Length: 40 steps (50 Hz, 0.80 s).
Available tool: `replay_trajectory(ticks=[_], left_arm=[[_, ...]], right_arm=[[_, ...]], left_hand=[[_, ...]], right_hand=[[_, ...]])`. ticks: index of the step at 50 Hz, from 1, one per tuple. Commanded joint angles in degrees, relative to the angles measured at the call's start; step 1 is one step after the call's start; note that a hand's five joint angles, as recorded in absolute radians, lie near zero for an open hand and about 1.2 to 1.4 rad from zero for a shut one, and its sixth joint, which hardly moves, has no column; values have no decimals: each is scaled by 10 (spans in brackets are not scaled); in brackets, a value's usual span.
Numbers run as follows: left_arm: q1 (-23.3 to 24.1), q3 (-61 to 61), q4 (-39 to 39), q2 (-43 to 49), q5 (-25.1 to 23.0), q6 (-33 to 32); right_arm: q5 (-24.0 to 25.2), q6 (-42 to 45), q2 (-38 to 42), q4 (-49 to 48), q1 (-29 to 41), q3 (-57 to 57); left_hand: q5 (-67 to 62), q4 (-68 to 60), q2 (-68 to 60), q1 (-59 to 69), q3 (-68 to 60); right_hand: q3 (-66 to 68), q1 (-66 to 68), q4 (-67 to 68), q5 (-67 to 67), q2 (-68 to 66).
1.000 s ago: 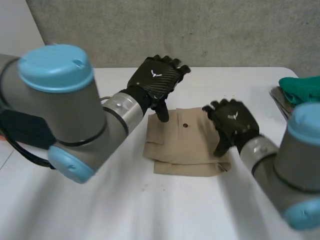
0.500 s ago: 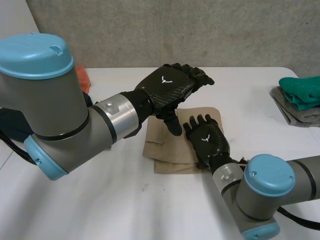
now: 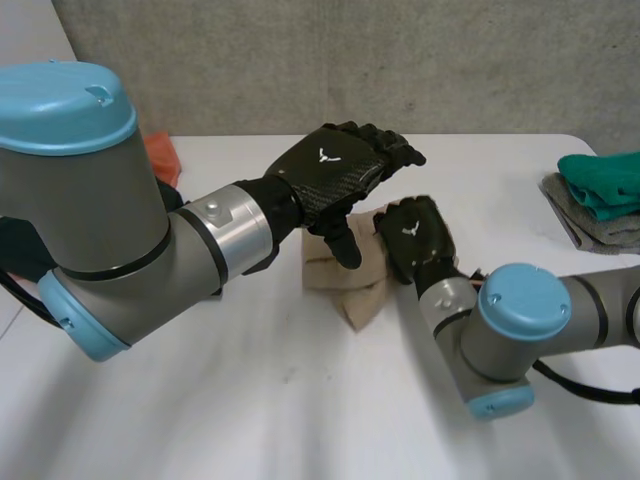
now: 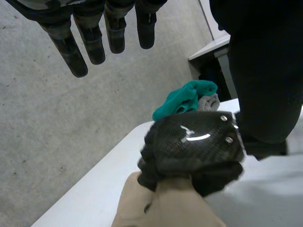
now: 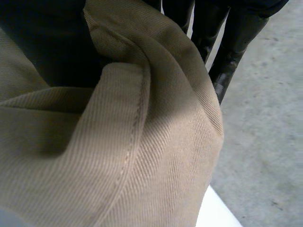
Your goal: Fold the laundry.
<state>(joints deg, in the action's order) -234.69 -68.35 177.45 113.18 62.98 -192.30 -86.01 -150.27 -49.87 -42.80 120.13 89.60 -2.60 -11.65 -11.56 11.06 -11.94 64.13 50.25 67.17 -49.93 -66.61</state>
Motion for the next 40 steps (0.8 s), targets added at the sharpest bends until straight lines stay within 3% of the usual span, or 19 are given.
replay_trajectory(ticks=[1, 11, 22, 33, 40], left_arm=[[-9, -1, 1, -8, 1, 0], [-27, 0, 4, -24, 4, 3], [-24, 6, 4, -26, 4, 6], [12, 5, 5, -27, -2, 12], [29, -2, 6, -27, -4, 11]], right_arm=[[3, -17, 7, 36, -47, -63], [71, -41, 6, 57, -146, -195], [88, -143, 45, 59, -296, -389], [175, -172, 101, 47, -417, -394], [291, -219, 141, 8, -488, -346]], left_hand=[[0, -9, -10, 15, -6], [-1, -11, -12, 17, -8], [-1, -11, -12, 17, -8], [0, -9, -10, 15, -6], [4, -6, -7, 12, -3]], right_hand=[[159, 297, 128, -201, -134], [159, 297, 128, -201, -134], [159, 297, 128, -201, -134], [159, 297, 128, -201, -134], [159, 297, 128, -201, -134]])
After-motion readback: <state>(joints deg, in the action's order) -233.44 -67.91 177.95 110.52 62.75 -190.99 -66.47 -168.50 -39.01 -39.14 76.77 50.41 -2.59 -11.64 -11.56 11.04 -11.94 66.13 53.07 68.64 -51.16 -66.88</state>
